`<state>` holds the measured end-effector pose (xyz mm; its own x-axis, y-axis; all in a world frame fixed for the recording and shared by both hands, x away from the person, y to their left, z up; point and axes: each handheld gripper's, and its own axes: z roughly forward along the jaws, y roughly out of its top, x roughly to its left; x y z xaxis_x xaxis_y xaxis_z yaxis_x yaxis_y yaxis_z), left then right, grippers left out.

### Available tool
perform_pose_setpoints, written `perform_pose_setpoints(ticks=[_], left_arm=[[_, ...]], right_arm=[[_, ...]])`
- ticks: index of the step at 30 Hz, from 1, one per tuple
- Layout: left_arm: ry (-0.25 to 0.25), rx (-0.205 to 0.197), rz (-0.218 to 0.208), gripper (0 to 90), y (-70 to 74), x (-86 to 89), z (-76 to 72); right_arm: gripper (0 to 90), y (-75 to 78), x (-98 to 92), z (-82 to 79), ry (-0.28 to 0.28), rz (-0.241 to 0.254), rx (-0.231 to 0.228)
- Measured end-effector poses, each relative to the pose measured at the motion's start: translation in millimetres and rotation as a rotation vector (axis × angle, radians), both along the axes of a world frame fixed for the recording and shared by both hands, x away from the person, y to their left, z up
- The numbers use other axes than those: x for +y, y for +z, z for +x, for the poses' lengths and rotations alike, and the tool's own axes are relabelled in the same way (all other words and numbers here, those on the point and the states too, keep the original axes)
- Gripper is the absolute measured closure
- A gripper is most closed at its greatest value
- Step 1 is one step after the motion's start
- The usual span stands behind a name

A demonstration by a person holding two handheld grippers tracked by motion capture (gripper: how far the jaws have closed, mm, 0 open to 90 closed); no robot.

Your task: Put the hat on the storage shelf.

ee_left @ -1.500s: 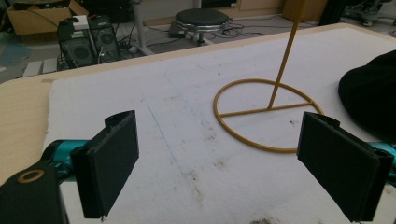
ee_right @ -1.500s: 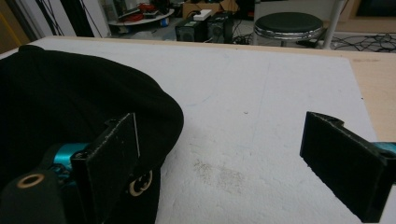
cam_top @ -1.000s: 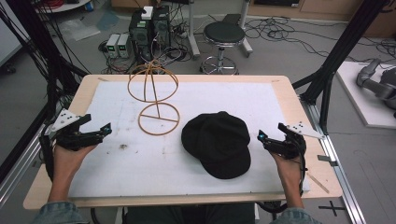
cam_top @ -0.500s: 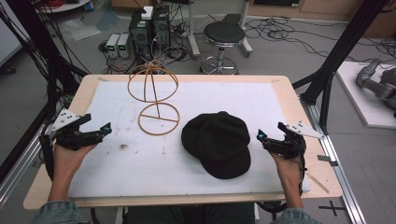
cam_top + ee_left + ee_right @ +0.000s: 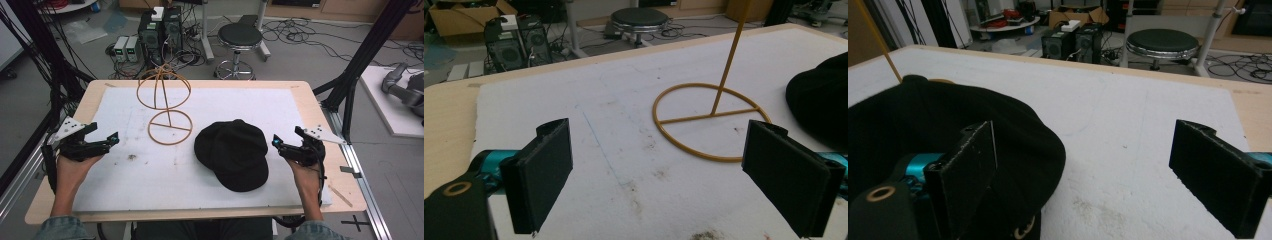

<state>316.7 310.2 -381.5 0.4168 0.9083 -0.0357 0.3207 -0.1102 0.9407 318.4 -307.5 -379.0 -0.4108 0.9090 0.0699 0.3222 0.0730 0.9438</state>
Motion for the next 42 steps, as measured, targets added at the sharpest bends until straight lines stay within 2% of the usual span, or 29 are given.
perform_pose_setpoints(ticks=[5,17,25,31,35,40,42], left_arm=[[-0.002,0.002,0.003,13.3,-0.1,-0.9,0.7],[-0.003,0.003,0.005,13.3,-0.4,-1.7,1.1],[0.003,0.002,0.004,13.3,-0.2,-0.2,0.1],[0.0,0.003,0.006,13.3,-0.2,-1.3,0.5],[-0.001,0.003,0.007,13.4,-0.8,-1.2,1.0],[0.002,0.004,0.003,13.3,-1.3,-0.1,1.3],[0.002,0.003,0.002,13.3,-1.2,-0.2,1.3]], right_arm=[[11.4,6.2,12.1,5.3,0.026,0.006,-0.017],[11.4,12.2,62.6,21.0,0.119,-0.008,-0.032],[11.4,9.1,87.0,27.6,0.171,-0.014,-0.005],[11.4,4.3,107.7,34.3,0.225,-0.057,0.022],[11.5,-0.6,114.7,40.3,0.255,-0.079,0.057],[11.6,-5.9,117.8,46.2,0.265,-0.091,0.105],[15.3,-7.1,118.2,48.0,0.277,-0.1,0.117]])
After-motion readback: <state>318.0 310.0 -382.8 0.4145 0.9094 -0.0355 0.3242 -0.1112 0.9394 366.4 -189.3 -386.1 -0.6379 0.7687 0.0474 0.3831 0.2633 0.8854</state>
